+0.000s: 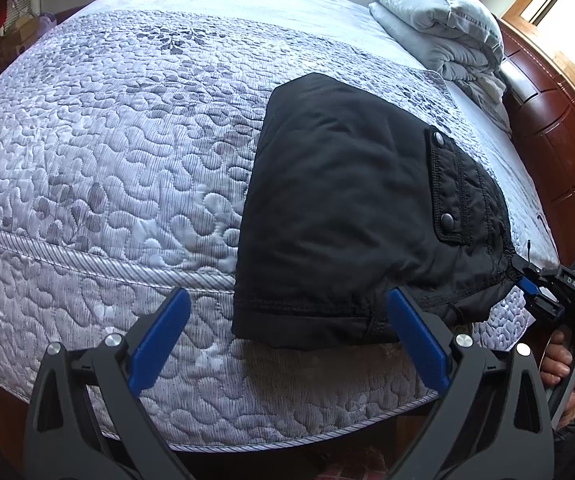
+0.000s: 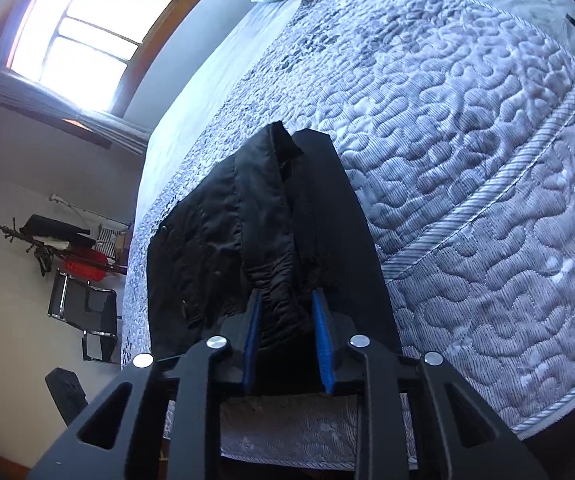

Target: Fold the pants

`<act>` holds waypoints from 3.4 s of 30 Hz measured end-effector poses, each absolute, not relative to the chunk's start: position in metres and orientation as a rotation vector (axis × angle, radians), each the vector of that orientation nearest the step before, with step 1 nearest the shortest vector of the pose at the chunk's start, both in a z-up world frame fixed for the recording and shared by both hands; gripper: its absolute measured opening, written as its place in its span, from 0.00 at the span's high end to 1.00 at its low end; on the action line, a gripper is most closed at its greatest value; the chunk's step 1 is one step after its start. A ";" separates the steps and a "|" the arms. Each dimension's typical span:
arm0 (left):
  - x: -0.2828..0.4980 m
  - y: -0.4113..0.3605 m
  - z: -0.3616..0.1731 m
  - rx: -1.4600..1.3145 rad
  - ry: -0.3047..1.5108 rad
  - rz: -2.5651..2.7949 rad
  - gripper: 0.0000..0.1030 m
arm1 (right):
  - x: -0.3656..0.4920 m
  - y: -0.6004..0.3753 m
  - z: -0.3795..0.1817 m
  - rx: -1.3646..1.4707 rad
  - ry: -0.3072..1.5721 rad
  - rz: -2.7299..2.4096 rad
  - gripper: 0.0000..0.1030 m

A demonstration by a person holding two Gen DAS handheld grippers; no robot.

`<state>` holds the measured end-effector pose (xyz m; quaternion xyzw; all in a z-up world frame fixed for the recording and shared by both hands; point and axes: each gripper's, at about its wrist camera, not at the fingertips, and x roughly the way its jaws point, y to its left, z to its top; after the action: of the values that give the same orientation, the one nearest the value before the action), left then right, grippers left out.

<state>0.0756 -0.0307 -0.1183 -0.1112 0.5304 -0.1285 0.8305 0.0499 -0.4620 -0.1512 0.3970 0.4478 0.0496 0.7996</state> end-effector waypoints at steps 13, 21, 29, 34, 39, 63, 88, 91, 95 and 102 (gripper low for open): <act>0.082 -0.033 -0.120 -0.231 1.131 -0.281 0.04 | 0.047 -0.466 -0.176 0.880 0.990 0.092 0.80; 0.079 -0.034 -0.099 -0.230 1.078 -0.296 0.04 | 0.055 -0.463 -0.168 0.807 1.009 0.093 0.72; 0.076 -0.042 -0.058 -0.177 0.966 -0.303 0.04 | 0.049 -0.472 -0.142 0.754 0.971 0.079 0.54; 0.070 -0.049 -0.024 -0.131 0.868 -0.313 0.03 | 0.049 -0.477 -0.113 0.691 0.927 0.046 0.28; 0.068 -0.057 0.001 -0.080 0.785 -0.322 0.03 | 0.056 -0.473 -0.090 0.593 0.893 0.018 0.18; 0.170 0.006 -0.150 -0.458 1.246 -0.580 0.03 | 0.106 -0.476 -0.146 0.573 1.029 0.093 0.12; 0.216 -0.049 -0.240 -0.606 1.684 -0.937 0.03 | 0.128 -0.510 -0.223 0.820 1.203 0.450 0.06; 0.218 -0.059 -0.240 -0.577 1.708 -0.924 0.03 | 0.132 -0.508 -0.229 0.836 1.215 0.486 0.05; 0.219 -0.067 -0.243 -0.578 1.739 -0.911 0.03 | 0.130 -0.509 -0.237 0.884 1.213 0.552 0.03; 0.216 -0.084 -0.237 -0.583 1.763 -0.852 0.03 | 0.131 -0.500 -0.237 0.925 1.220 0.710 0.03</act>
<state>0.2156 -0.0836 -0.2369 -0.2432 0.7359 -0.3557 0.5223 0.1313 -0.4998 -0.2370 0.4094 0.5402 0.3145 0.6645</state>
